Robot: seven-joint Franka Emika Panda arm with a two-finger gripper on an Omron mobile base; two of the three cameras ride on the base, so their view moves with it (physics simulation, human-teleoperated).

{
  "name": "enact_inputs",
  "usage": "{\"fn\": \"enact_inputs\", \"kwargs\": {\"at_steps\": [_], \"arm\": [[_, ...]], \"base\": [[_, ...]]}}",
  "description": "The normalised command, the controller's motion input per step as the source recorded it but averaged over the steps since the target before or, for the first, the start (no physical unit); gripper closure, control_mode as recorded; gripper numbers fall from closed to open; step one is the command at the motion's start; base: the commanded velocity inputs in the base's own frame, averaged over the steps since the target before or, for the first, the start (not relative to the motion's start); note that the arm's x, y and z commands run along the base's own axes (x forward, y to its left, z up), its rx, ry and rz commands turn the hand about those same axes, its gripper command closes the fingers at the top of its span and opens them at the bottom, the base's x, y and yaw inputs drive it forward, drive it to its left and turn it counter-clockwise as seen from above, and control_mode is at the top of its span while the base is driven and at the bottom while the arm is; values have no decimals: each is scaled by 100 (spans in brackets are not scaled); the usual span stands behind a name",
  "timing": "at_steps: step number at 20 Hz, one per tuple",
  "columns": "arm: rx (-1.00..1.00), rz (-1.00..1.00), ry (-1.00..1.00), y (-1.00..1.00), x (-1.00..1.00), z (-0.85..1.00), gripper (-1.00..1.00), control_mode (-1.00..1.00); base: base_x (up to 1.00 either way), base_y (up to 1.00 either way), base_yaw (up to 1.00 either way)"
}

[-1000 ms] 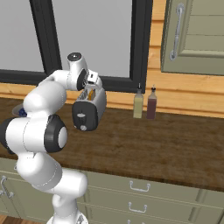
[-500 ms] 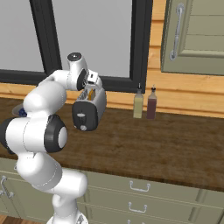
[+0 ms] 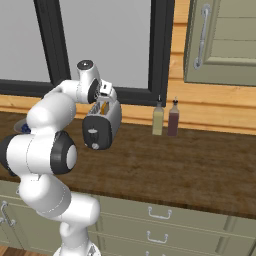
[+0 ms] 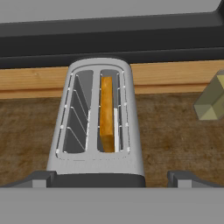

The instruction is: Start the toaster. Once the lever pops up, take the bread to the plate on the dining counter.

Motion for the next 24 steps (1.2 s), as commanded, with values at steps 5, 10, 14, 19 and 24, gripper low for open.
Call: {"fn": "enact_inputs", "kwargs": {"at_steps": [5,10,14,19,24], "arm": [[0,0,0,0,0,0,-100,-100],[0,0,0,0,0,0,-100,-100],[0,0,0,0,0,0,-100,-100],[0,0,0,0,0,0,-100,-100],[0,0,0,0,0,0,-100,-100]], "base": [[0,0,0],[0,0,0],[0,0,0],[0,0,0],[0,0,0]]}}
